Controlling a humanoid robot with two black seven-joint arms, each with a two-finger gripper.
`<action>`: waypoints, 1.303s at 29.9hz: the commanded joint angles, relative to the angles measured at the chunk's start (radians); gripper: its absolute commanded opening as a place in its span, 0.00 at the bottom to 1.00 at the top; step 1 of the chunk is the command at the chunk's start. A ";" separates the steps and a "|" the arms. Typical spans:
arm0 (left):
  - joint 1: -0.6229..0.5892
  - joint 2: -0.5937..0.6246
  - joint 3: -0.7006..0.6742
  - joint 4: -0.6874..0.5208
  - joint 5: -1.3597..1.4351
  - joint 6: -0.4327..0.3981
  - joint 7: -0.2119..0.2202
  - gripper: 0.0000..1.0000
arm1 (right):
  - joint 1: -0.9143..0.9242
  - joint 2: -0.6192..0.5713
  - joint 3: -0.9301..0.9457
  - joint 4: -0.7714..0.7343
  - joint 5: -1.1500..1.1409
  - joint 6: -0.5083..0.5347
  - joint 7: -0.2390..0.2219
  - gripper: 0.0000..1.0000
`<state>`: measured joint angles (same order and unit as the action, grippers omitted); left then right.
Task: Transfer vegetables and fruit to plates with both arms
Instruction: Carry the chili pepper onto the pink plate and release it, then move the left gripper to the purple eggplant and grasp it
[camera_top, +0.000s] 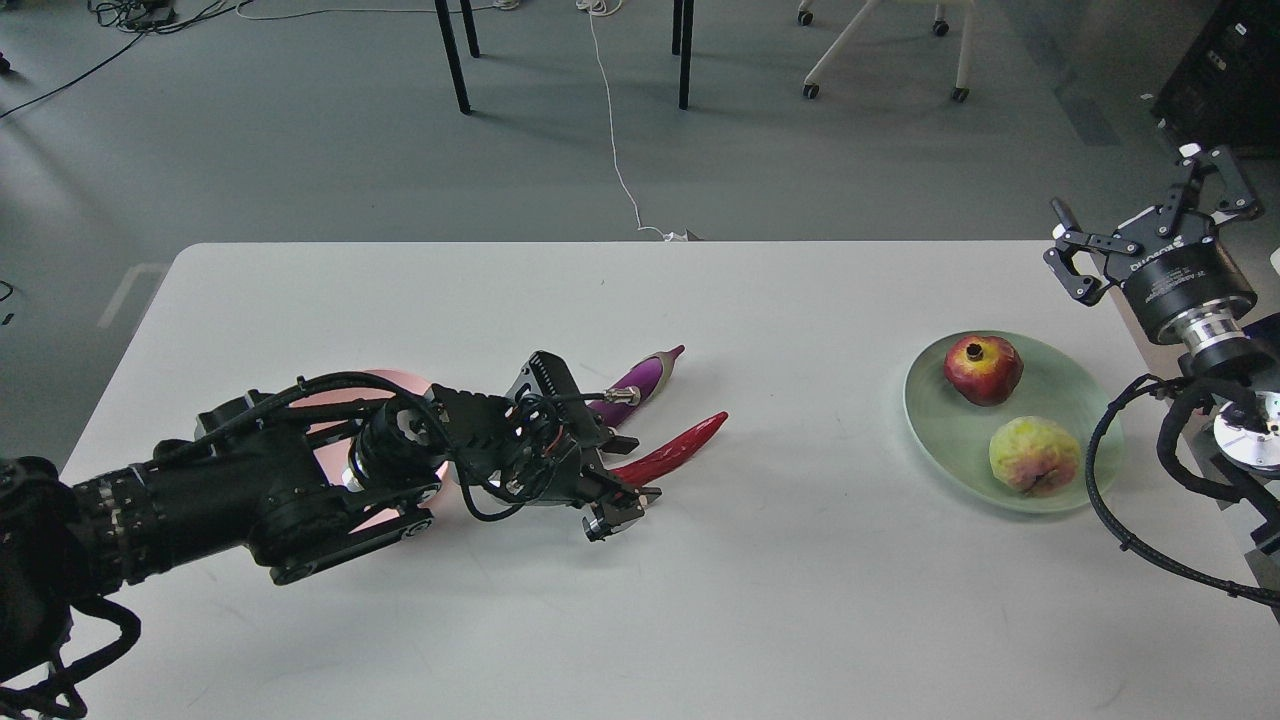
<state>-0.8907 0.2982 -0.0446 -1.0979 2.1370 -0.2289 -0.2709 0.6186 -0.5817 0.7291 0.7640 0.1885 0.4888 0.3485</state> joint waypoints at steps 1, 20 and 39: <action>0.012 0.002 -0.001 0.001 0.000 0.000 -0.011 0.21 | 0.001 0.000 0.000 0.000 0.000 0.000 0.001 0.99; 0.030 0.539 -0.179 -0.301 -0.210 0.006 -0.033 0.08 | 0.059 0.005 -0.005 -0.002 -0.007 0.000 0.000 0.99; 0.225 0.654 -0.158 -0.143 -0.310 0.094 -0.080 0.77 | 0.073 0.019 -0.016 0.003 -0.012 0.000 -0.003 0.99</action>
<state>-0.6616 0.9545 -0.2009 -1.2429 1.8282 -0.1353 -0.3479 0.6911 -0.5528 0.7145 0.7683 0.1764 0.4887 0.3451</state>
